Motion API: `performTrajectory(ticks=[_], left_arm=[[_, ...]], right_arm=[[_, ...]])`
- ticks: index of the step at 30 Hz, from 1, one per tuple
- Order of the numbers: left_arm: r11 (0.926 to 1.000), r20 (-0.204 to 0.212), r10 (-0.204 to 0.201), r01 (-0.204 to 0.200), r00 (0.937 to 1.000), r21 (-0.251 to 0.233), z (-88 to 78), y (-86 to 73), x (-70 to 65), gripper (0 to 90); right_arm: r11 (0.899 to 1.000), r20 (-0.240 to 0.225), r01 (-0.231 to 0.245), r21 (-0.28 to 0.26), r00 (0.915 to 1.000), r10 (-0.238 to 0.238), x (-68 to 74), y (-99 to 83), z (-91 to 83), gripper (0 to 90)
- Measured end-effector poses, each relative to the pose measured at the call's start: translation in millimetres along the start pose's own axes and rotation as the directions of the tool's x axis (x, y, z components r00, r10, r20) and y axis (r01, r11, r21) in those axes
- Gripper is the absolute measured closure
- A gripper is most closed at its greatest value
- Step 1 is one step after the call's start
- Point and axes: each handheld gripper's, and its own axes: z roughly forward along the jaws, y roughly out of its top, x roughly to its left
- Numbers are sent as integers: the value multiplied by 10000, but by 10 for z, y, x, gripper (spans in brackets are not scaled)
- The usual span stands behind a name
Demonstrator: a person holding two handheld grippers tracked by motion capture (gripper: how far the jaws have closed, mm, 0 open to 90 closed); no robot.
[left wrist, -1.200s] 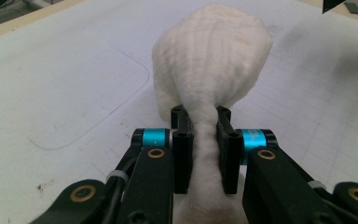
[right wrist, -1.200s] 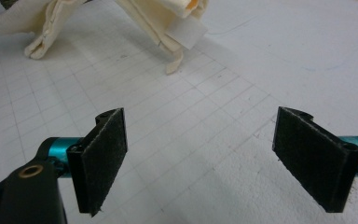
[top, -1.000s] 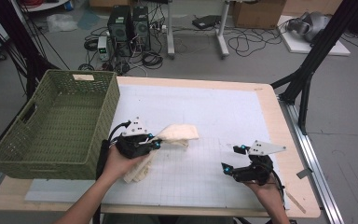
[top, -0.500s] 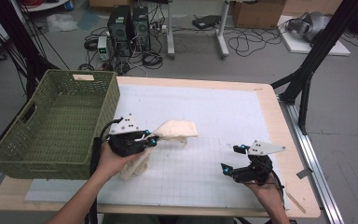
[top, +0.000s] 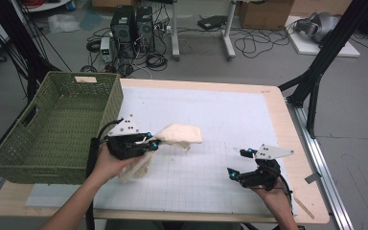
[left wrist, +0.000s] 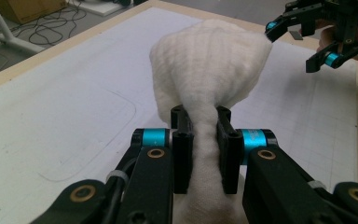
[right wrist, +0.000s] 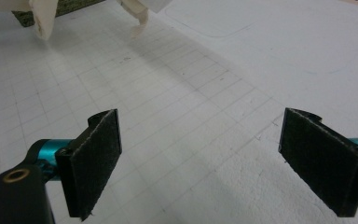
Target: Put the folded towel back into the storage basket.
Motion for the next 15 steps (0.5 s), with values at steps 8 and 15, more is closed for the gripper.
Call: performTrajectory(ticks=[8,15], left_arm=[[9997,252,240,-238,9994,-57,-134,90,16,797],[9991,338,427,-425,9985,-68,-254,162,56,797]], right_arm=[[10000,-5,22,-3,10000,-23,0,1,-1,124],[10000,-37,41,-14,10000,-41,4,7,5,124]])
